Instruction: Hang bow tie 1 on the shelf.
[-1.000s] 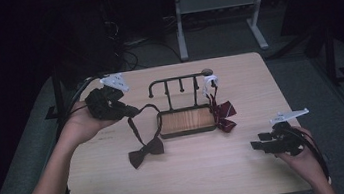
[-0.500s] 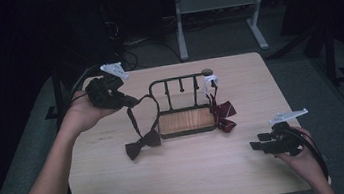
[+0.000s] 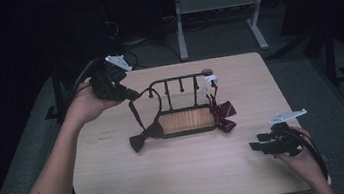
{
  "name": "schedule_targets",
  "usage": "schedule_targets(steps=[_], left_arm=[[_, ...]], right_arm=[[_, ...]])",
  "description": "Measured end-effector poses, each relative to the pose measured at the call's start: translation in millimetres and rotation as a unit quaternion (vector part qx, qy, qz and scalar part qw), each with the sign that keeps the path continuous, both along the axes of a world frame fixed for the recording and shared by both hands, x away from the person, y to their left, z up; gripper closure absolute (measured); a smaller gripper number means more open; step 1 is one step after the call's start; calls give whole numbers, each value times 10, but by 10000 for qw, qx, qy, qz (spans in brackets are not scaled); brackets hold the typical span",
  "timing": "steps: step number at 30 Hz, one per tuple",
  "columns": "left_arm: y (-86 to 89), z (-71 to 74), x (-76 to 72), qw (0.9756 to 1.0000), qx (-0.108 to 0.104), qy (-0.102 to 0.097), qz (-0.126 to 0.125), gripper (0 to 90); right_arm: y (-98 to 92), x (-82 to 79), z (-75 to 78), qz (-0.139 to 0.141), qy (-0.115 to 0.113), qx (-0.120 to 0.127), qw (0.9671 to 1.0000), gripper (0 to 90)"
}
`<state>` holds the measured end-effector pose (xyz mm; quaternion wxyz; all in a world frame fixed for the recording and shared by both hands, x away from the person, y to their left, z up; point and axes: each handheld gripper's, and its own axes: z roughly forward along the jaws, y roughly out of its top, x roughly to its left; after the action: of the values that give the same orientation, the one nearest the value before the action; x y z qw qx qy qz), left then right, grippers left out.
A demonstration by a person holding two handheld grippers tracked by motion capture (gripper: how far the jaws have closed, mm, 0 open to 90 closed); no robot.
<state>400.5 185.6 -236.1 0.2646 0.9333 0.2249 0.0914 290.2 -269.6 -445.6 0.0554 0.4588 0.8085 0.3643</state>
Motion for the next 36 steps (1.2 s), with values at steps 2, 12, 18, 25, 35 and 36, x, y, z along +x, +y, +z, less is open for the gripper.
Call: schedule_targets(steps=[2,12,18,25,35,36], left_arm=[[4,10,20,10000,44,1,12,896],[34,33,126,9999,28,26,157,895],[3,36,189,9998,92,32,200,896],[-18,12,277,9995,88,65,283,896],[-35,-50,391,9992,171,136,332,895],[-37,-56,401,9991,164,140,354,895]], right_arm=[[-7,0,-1,4,-32,17,10000,476],[-16,-5,8,-8,-40,30,10000,475],[-22,-5,8,0,-73,29,10000,475],[0,-11,21,-2,-96,30,9999,476],[-6,-9,26,-7,-118,53,9999,476],[-5,-9,26,-6,-118,51,9999,476]])
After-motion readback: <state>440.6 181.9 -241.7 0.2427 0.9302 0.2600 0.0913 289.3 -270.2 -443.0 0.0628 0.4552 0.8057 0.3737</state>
